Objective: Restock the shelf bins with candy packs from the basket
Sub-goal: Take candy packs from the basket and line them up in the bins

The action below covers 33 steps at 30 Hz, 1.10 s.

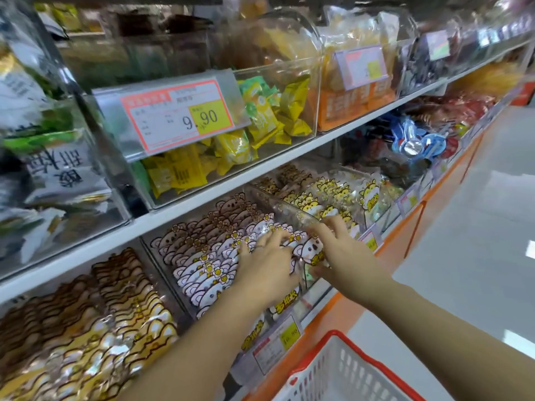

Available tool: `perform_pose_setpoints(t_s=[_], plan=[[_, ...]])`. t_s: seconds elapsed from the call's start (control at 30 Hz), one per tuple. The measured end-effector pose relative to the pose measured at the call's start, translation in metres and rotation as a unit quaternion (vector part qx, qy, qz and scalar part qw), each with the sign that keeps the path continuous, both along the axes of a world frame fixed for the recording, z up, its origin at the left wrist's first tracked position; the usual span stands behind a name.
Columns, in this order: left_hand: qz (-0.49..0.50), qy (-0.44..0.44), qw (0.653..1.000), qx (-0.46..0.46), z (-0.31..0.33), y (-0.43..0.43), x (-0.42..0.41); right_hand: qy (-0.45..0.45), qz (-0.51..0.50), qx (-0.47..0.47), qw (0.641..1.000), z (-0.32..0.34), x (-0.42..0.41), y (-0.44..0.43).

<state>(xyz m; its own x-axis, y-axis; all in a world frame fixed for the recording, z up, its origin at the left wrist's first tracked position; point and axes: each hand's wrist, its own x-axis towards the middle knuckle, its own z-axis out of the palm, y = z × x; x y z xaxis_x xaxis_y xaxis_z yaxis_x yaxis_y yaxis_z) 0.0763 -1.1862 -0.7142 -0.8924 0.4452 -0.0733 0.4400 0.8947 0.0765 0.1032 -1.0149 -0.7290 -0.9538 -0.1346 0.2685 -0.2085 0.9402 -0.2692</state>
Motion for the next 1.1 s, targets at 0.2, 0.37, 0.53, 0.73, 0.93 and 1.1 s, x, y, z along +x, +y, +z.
perform_pose_setpoints(t_s=[0.2, 0.37, 0.53, 0.73, 0.93, 1.1], plan=[[0.000, 0.019, 1.000, -0.014, -0.003, -0.002, -0.011, -0.042, 0.046, 0.034, 0.997, 0.008, -0.014, 0.003], [0.001, -0.018, 0.999, 0.042, 0.012, -0.007, -0.002, -0.067, 0.071, 0.037, 0.994, 0.036, -0.008, 0.015], [0.019, -0.039, 0.998, 0.041, 0.036, -0.039, 0.034, -0.027, 0.105, -0.037, 0.993, 0.070, 0.012, 0.019], [0.005, -0.053, 0.995, -0.079, 0.028, -0.058, 0.053, -0.074, 0.154, 0.016, 0.985, 0.046, 0.009, -0.009], [-0.006, -0.051, 0.992, -0.119, 0.016, -0.061, 0.051, -0.104, 0.166, 0.055, 0.979, 0.023, 0.005, -0.015], [0.008, -0.038, 0.984, -0.174, 0.016, -0.051, 0.052, -0.166, 0.200, 0.013, 0.966, 0.032, -0.001, -0.017]])
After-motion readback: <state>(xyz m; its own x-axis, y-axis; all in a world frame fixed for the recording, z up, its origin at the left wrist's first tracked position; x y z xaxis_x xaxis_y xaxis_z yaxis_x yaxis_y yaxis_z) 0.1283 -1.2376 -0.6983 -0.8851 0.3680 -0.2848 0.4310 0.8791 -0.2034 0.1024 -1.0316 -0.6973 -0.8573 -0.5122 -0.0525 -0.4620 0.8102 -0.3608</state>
